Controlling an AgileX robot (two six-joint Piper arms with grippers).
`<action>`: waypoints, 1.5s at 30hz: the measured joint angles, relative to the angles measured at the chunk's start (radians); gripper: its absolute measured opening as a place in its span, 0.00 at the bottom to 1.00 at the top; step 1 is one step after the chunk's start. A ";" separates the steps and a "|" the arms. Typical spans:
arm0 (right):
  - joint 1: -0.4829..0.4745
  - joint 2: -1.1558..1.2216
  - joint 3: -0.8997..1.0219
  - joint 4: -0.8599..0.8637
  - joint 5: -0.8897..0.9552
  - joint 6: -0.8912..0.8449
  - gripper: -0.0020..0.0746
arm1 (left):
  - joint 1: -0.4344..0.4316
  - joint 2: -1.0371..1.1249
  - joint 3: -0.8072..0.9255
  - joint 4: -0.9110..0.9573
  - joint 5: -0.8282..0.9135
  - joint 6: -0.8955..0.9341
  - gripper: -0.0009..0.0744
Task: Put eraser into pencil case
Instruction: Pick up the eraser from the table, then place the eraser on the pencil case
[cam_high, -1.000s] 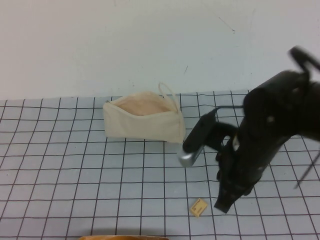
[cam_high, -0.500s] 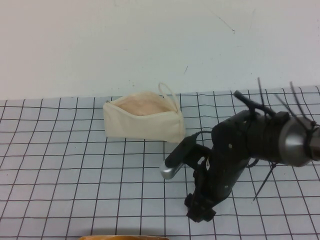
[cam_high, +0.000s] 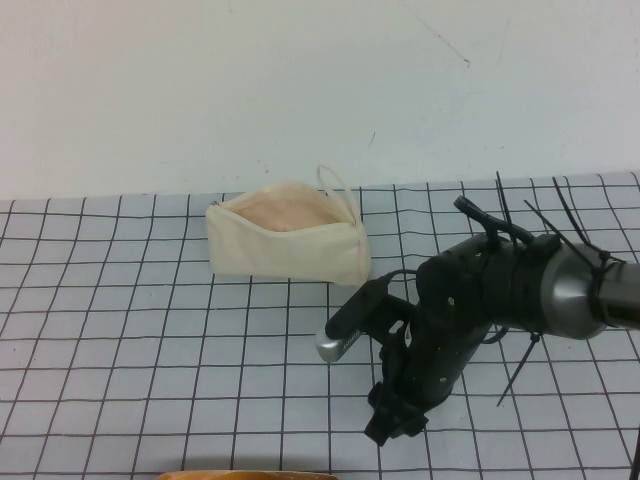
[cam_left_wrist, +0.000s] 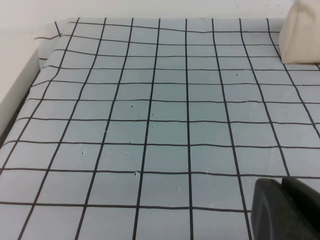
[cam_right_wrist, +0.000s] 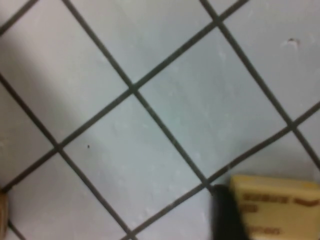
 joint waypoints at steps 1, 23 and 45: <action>0.000 0.000 0.000 0.000 -0.002 0.000 0.48 | 0.000 0.000 0.000 0.000 0.000 0.000 0.01; -0.004 0.053 -0.563 -0.053 -0.147 -0.033 0.42 | 0.000 0.000 0.000 -0.002 0.000 0.000 0.01; -0.038 0.204 -0.916 -0.044 0.089 0.029 0.26 | 0.000 0.000 0.000 -0.002 0.000 0.000 0.01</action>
